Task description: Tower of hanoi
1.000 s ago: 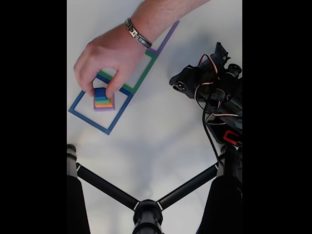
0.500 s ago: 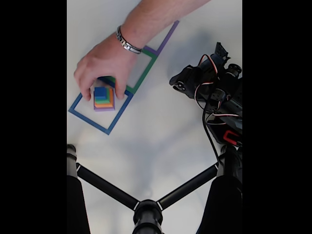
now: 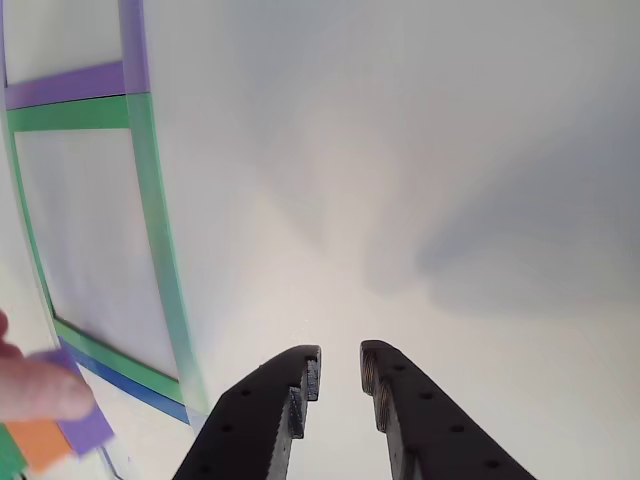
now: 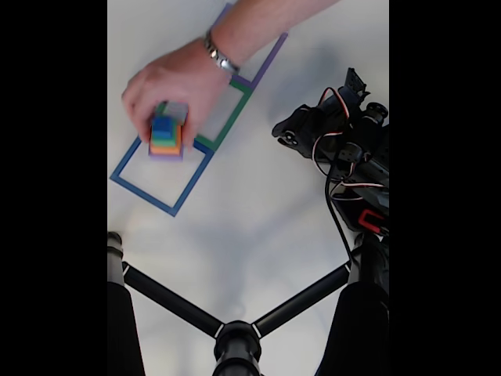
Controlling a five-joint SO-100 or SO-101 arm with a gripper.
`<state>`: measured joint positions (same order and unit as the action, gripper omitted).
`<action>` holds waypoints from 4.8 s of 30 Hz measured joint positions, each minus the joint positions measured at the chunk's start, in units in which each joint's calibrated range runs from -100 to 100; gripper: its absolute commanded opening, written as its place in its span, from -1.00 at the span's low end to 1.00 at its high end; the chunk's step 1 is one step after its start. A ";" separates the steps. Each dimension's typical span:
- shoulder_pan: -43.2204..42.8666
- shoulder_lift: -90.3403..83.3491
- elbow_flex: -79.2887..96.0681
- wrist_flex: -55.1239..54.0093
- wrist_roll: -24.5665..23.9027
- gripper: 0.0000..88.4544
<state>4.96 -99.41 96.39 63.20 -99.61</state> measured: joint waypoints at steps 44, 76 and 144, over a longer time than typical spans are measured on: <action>0.00 0.00 0.00 0.00 0.00 -1.00; 0.00 0.00 0.00 0.00 0.00 -1.00; 27.79 29.05 -58.06 7.12 199.61 -0.64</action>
<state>32.75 -70.36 38.32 70.32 100.00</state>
